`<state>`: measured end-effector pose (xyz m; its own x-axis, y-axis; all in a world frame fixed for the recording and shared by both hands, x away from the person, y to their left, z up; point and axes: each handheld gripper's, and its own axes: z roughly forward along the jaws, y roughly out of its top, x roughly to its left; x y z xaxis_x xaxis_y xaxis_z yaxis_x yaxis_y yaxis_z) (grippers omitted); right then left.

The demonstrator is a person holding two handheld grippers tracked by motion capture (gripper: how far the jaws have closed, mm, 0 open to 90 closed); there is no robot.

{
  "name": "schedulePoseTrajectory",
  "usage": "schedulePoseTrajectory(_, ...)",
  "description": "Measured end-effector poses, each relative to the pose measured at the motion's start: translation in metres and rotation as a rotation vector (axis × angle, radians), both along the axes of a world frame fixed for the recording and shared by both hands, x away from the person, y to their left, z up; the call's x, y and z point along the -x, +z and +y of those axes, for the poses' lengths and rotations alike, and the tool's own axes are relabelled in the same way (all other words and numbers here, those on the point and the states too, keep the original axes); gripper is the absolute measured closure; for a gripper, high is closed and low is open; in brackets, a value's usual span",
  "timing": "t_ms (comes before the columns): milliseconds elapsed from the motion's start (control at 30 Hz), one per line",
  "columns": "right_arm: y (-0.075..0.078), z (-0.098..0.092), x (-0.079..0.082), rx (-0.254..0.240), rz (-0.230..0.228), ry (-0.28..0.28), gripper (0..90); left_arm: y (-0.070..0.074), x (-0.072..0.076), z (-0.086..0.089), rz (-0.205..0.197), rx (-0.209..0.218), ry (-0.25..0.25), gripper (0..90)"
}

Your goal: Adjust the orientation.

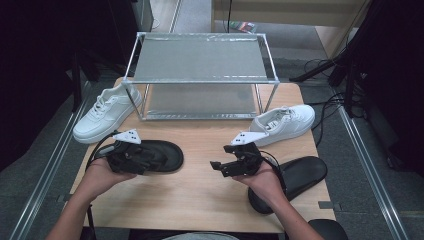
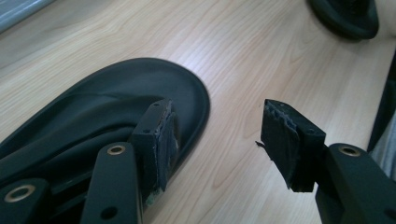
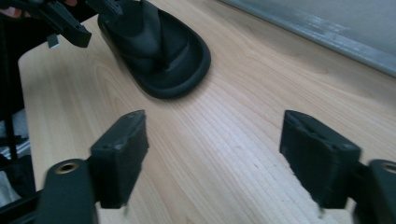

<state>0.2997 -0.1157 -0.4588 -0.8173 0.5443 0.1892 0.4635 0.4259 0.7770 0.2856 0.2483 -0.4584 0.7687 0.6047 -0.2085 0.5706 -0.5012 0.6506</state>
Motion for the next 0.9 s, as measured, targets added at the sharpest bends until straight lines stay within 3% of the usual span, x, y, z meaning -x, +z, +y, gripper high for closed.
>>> schedulePoseTrajectory(267, 0.001, -0.001, -0.002, -0.004, -0.027, -0.011, 29.3, -0.009, -0.004, 0.025, 0.016, -0.021, 0.040, 45.6)
schedulePoseTrajectory(367, 0.001, -0.001, -0.002, 0.000, -0.036, -0.013, 32.0, -0.012, -0.005, 0.029, 0.003, -0.025, 0.039, 46.3)
schedulePoseTrajectory(467, 0.001, -0.001, -0.001, 0.001, -0.047, -0.014, 33.5, -0.018, -0.008, 0.033, 0.008, -0.035, 0.018, 48.5)
schedulePoseTrajectory(567, 0.001, -0.002, -0.001, 0.006, -0.061, -0.009, 38.9, -0.023, -0.009, 0.034, 0.007, -0.079, 0.002, 49.3)
schedulePoseTrajectory(633, 0.001, -0.002, 0.000, 0.011, -0.085, -0.010, 42.2, -0.030, -0.011, 0.033, 0.016, -0.077, -0.012, 48.4)
schedulePoseTrajectory(800, -0.001, -0.001, -0.002, 0.021, -0.070, -0.017, 42.5, -0.036, -0.014, 0.030, 0.014, -0.111, -0.024, 51.7)
schedulePoseTrajectory(900, -0.004, -0.002, -0.003, 0.025, -0.064, -0.018, 44.6, -0.040, -0.018, 0.030, 0.047, -0.114, -0.030, 52.3)
